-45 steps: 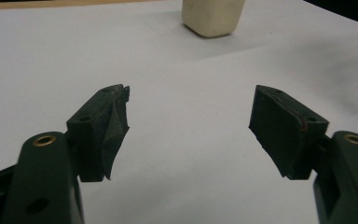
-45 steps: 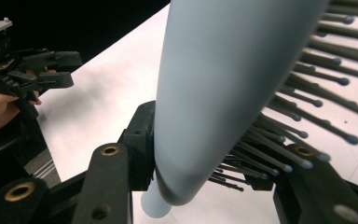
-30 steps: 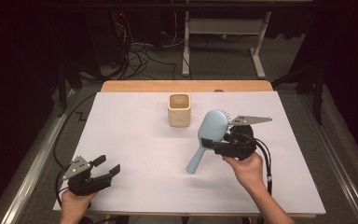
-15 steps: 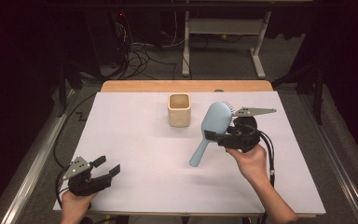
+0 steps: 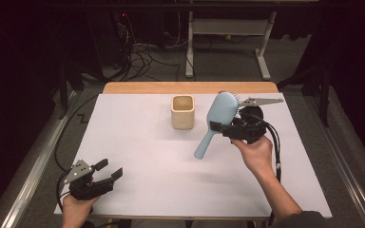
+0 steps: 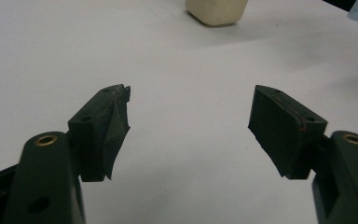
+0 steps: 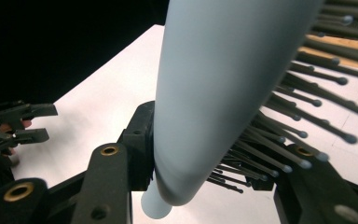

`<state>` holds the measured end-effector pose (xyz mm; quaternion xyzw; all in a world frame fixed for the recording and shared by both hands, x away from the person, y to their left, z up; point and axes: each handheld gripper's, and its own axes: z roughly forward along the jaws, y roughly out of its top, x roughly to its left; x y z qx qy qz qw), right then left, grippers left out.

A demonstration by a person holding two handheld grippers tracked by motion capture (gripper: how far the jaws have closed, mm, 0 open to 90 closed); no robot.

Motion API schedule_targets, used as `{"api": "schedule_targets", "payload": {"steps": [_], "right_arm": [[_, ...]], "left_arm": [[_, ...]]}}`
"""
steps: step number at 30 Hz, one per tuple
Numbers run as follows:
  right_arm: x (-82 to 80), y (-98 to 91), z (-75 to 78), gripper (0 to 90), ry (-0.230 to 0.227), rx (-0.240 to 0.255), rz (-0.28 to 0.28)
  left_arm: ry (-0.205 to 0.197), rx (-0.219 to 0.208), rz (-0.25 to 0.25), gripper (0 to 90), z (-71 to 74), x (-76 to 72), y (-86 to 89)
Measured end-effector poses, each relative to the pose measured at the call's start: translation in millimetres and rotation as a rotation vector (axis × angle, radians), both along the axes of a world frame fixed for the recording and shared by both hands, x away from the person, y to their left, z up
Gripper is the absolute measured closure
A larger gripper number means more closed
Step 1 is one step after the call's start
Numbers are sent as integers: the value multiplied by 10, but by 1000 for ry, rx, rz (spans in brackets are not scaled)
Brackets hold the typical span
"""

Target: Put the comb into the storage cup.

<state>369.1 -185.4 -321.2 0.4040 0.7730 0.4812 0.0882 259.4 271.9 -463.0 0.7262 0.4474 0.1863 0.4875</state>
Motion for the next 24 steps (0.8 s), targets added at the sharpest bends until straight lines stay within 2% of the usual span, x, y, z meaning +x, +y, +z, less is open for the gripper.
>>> {"api": "schedule_targets", "payload": {"steps": [24], "right_arm": [[279,50,232,545,-24,1,-40]], "left_arm": [[-6,-2,-2,295,11,-13,3]]}}
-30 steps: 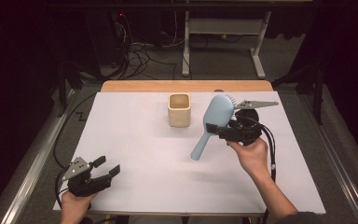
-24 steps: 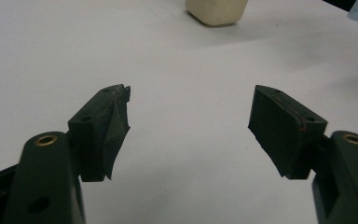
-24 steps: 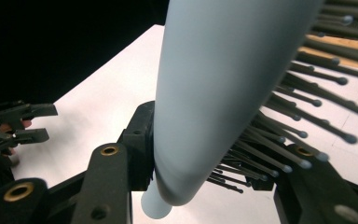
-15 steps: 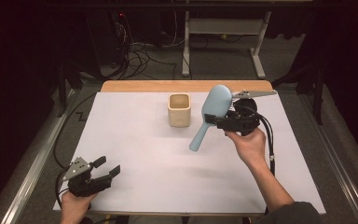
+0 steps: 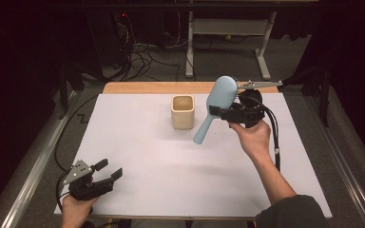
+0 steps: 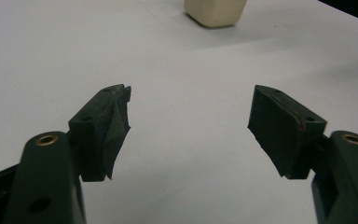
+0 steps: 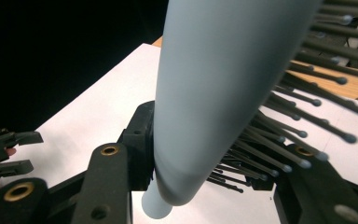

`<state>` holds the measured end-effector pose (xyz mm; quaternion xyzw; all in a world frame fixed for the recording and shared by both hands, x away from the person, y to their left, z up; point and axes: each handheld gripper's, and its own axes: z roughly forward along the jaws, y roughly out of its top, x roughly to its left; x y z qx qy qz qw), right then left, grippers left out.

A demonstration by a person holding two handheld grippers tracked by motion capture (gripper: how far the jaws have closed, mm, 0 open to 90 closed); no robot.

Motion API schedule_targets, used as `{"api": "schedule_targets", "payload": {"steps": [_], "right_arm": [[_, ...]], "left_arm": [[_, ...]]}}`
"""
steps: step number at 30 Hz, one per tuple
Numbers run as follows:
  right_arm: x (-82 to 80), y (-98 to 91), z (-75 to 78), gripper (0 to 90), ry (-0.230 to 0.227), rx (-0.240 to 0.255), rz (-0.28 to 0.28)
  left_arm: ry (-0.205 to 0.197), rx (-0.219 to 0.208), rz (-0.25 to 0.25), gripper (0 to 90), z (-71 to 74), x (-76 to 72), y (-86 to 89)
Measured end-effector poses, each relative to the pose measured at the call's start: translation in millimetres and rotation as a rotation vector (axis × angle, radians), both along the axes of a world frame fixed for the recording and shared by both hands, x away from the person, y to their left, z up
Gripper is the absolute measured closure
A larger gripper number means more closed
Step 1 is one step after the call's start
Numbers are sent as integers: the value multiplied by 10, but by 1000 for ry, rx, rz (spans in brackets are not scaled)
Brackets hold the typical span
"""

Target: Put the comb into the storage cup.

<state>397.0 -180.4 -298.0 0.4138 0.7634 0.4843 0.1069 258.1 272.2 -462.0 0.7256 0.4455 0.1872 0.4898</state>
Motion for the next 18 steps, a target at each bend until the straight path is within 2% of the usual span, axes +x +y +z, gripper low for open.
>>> {"api": "schedule_targets", "payload": {"steps": [7,18], "right_arm": [[122,43,8,545,20,-26,-18],[255,127,54,544,2,-44,-38]], "left_arm": [[0,-2,2,298,3,-1,7],[7,2,1,299,-5,8,8]]}}
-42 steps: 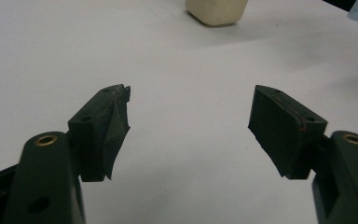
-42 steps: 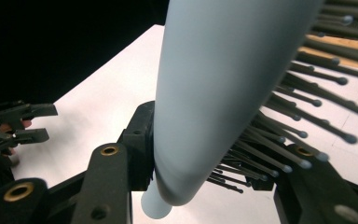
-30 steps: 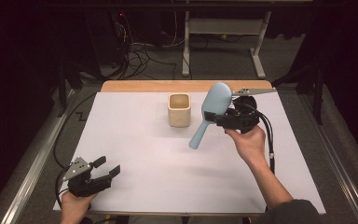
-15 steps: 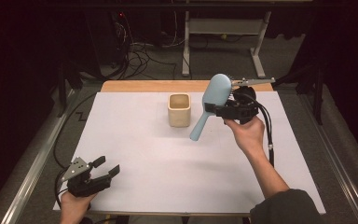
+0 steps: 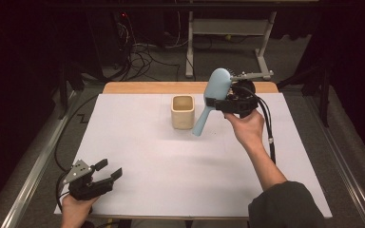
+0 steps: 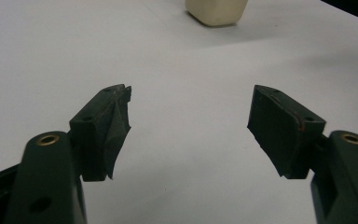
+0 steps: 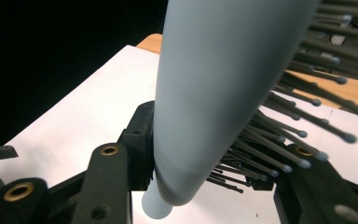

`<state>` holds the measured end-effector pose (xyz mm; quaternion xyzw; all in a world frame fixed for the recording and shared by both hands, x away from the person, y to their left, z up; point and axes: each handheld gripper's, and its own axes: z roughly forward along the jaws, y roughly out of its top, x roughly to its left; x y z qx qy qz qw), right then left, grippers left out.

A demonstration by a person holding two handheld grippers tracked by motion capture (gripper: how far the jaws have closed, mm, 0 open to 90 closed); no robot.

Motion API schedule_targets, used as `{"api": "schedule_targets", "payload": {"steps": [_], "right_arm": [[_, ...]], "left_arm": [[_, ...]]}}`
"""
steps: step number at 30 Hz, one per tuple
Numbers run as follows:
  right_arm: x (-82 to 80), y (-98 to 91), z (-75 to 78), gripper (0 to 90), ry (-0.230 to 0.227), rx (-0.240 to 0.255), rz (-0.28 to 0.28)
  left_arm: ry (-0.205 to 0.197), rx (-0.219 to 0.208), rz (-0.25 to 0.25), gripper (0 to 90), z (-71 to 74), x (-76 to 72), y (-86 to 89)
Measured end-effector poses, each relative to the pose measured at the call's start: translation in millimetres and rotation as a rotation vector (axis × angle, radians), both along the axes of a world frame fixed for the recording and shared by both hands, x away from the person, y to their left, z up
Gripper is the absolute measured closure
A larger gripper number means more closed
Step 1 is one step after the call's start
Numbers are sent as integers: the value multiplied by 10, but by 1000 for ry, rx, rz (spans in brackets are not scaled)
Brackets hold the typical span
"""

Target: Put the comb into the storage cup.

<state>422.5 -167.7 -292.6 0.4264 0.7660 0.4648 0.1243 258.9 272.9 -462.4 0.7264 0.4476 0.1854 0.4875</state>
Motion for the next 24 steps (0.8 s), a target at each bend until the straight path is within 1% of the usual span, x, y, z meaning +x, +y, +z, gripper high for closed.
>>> {"api": "schedule_targets", "payload": {"steps": [4,9,18,24], "right_arm": [[44,26,30,544,-4,9,-3],[102,55,60,545,-2,8,-12],[201,153,148,545,-13,-17,-15],[252,196,189,545,-18,-11,-21]], "left_arm": [[2,0,1,300,-1,1,3],[5,2,0,301,-3,3,-3],[7,1,4,301,-2,3,0],[6,2,-1,301,1,3,-6]]}}
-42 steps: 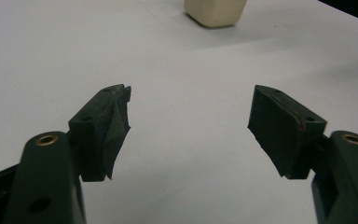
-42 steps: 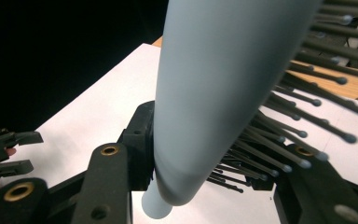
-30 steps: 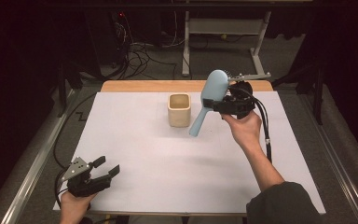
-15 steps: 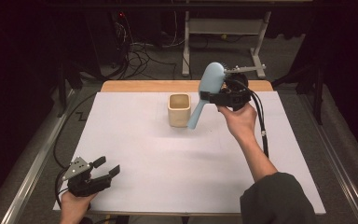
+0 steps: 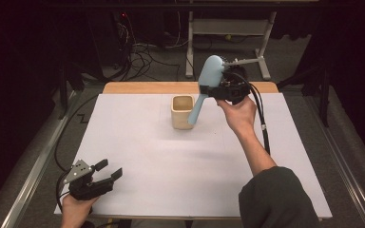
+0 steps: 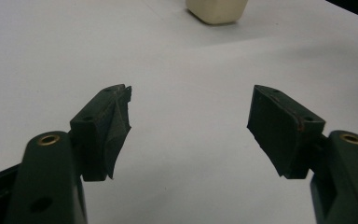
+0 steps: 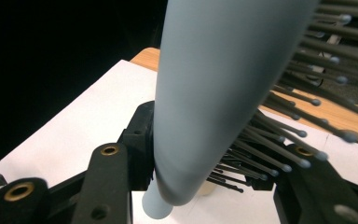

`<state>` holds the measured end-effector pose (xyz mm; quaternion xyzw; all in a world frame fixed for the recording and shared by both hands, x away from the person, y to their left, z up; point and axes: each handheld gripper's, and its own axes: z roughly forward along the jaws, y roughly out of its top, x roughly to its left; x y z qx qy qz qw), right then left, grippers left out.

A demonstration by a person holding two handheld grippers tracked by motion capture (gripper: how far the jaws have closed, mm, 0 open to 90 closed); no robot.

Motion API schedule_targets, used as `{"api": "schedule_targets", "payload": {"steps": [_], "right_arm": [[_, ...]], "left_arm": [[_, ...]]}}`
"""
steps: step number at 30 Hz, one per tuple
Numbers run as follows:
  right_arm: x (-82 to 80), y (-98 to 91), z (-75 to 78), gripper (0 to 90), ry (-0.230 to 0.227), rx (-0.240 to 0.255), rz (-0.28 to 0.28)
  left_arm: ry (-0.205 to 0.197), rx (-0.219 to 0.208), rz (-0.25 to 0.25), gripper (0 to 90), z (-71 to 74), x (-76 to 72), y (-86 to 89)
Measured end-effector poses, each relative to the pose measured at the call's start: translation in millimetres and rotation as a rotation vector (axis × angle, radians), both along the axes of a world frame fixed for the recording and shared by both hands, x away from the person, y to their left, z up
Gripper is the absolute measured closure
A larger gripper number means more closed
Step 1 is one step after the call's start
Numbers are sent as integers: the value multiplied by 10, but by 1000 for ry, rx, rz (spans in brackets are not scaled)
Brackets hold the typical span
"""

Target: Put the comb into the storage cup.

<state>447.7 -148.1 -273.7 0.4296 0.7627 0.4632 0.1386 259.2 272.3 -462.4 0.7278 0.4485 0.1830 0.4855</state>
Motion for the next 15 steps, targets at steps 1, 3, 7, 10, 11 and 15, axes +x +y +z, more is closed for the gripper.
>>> {"api": "schedule_targets", "payload": {"steps": [1,3,7,10,11,15], "right_arm": [[11,12,2,545,0,-1,-1],[24,38,6,546,-1,-11,-3],[69,79,14,546,-4,0,-12],[113,104,26,546,-5,3,-23],[127,113,31,546,-5,1,-26],[169,154,58,545,-16,2,-37]], "left_arm": [[0,-1,0,301,0,2,-1],[-1,-7,0,303,6,7,-7],[-4,-3,-8,304,12,10,-23],[-4,-7,-8,304,15,13,-23],[-5,-9,-8,304,13,15,-23],[-5,-11,-10,304,12,19,-29]]}}
